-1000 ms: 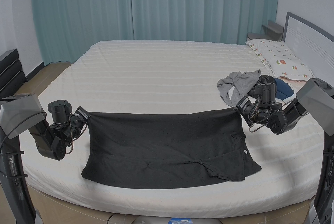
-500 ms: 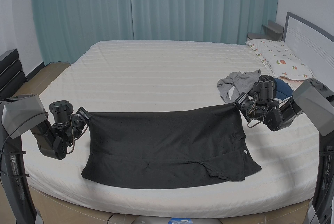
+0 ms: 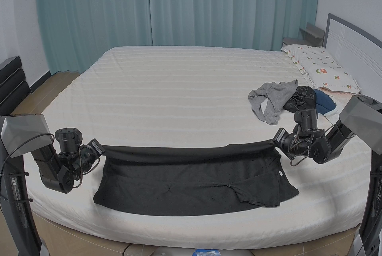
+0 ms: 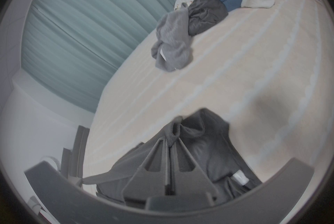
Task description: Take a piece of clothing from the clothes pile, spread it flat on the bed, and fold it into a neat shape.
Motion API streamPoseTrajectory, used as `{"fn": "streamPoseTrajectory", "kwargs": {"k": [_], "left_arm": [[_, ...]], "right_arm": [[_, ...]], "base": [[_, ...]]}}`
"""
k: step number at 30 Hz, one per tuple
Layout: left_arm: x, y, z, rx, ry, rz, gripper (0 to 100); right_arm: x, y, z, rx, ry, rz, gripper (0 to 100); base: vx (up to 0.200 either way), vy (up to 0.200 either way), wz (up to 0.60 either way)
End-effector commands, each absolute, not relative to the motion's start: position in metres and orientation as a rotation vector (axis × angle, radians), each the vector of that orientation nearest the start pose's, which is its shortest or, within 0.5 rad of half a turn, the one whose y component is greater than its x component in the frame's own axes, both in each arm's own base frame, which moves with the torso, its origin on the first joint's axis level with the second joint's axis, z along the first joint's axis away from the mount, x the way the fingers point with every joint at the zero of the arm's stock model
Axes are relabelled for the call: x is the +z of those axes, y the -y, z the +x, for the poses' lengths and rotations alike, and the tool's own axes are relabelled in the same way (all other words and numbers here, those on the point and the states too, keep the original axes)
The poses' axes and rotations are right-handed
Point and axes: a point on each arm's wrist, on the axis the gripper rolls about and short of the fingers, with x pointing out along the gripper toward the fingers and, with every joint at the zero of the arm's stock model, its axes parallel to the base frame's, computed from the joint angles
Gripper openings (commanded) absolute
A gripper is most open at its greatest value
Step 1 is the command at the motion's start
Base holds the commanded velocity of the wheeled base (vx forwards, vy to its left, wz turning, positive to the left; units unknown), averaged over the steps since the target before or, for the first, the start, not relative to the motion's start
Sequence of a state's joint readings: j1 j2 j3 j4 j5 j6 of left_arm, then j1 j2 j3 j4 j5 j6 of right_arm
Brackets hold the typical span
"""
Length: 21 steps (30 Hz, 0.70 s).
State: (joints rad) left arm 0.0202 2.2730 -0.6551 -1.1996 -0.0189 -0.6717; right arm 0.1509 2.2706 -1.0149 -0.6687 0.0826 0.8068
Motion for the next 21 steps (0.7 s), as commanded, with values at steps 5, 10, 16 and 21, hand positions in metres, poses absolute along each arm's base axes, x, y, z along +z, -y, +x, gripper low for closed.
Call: {"fn": "streamPoseTrajectory", "kwargs": {"k": [5,10,16,21], "left_arm": [[-0.017,-0.006,0.323,0.166,-0.558,-0.639,0],[-0.026,-0.005,0.316,0.176,-0.602,-0.630,0],[-0.032,-0.005,0.310,0.177,-0.638,-0.627,0],[-0.031,-0.005,0.309,0.177,-0.639,-0.627,100]], "right_arm": [[0.004,-0.061,0.359,-0.036,-0.798,0.684,0],[-0.005,-0.061,0.354,-0.041,-0.834,0.653,0],[-0.013,-0.062,0.350,-0.043,-0.862,0.637,0],[-0.013,-0.062,0.350,-0.044,-0.862,0.639,100]], "base": [[0.000,0.000,0.00],[0.000,0.000,0.00],[0.000,0.000,0.00],[0.000,0.000,0.00]]}}
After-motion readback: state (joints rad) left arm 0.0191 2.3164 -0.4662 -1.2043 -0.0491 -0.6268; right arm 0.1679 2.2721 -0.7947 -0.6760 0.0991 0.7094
